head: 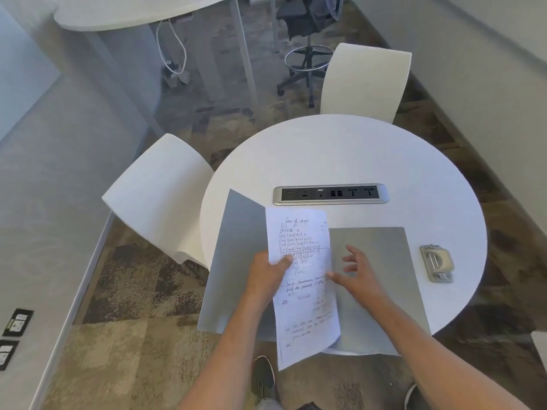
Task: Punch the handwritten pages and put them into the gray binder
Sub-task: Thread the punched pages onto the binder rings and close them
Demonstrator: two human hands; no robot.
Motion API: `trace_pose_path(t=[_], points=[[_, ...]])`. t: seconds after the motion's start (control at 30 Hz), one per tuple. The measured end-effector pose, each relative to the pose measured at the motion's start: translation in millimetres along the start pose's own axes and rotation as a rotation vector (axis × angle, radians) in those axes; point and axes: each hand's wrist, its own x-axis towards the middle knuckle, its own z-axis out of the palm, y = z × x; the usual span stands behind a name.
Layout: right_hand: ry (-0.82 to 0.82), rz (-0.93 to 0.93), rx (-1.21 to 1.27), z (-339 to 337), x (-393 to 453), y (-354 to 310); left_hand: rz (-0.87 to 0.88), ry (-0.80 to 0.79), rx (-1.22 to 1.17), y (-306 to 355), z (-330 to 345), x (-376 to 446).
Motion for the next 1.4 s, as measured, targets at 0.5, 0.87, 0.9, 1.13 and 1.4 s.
trace_pose_path(t=[0.5,0.87,0.9,1.13,1.4], points=[[-0.281,-0.078,0.513,-14,-54,-41,0.04,-0.358,0.023,18,72,-14],[0.101,0.243,0.53,-62,-36,30,0.046,-0.034,0.441,-35,71,38],[0.122,0.256,0.537,-65,-36,34,0.006,-0.022,0.45,-40,68,45],[0.159,0.28,0.5,-78,-31,49,-0.126,-0.086,0.295,-62,66,73],[0.073,0.298,0.336,-76,-21,54,-0.09,-0.06,0.34,-63,80,83]])
